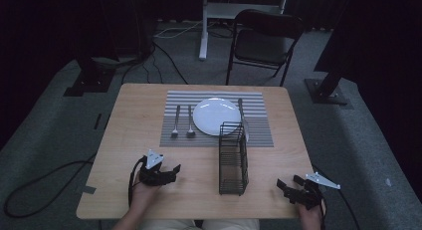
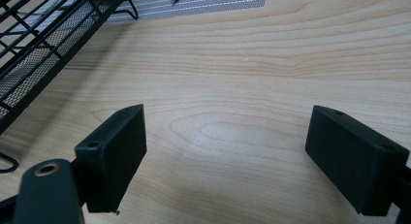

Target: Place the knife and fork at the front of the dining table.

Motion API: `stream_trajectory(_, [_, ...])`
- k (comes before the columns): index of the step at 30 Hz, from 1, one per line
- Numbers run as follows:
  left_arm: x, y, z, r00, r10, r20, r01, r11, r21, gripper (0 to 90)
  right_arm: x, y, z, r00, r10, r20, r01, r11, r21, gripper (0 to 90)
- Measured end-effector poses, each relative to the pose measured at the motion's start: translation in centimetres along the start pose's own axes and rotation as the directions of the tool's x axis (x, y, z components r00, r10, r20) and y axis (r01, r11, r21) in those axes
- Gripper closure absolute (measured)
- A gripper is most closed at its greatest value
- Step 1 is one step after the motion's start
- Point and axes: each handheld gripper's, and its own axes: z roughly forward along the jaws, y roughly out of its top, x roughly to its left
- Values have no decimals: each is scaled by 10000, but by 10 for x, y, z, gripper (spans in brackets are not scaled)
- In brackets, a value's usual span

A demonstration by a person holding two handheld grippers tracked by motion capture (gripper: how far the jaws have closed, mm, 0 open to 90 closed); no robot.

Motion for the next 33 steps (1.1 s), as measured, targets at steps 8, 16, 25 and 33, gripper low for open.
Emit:
stream_trajectory(8, [10, -17, -20, 9998, -127, -179, 127, 9999, 27, 184, 0, 0, 0, 10000, -15, -6, 15, 10000, 9, 143])
stream_trajectory(16, [20, -31, -35, 9989, -413, -224, 417, 9990, 163, 184, 0, 0, 0, 10000, -4, -3, 4, 10000, 2, 142])
stream_trajectory(25, [39, -48, -63, 9935, -780, -831, 775, 9969, -99, 184, 1, 0, 0, 10000, -12, 43, 12, 10000, 18, 142])
stream_trajectory(33, [55, -65, -90, 9843, -1160, -1333, 1117, 9930, -391, 184, 1, 0, 0, 10000, -14, 75, 14, 10000, 19, 143])
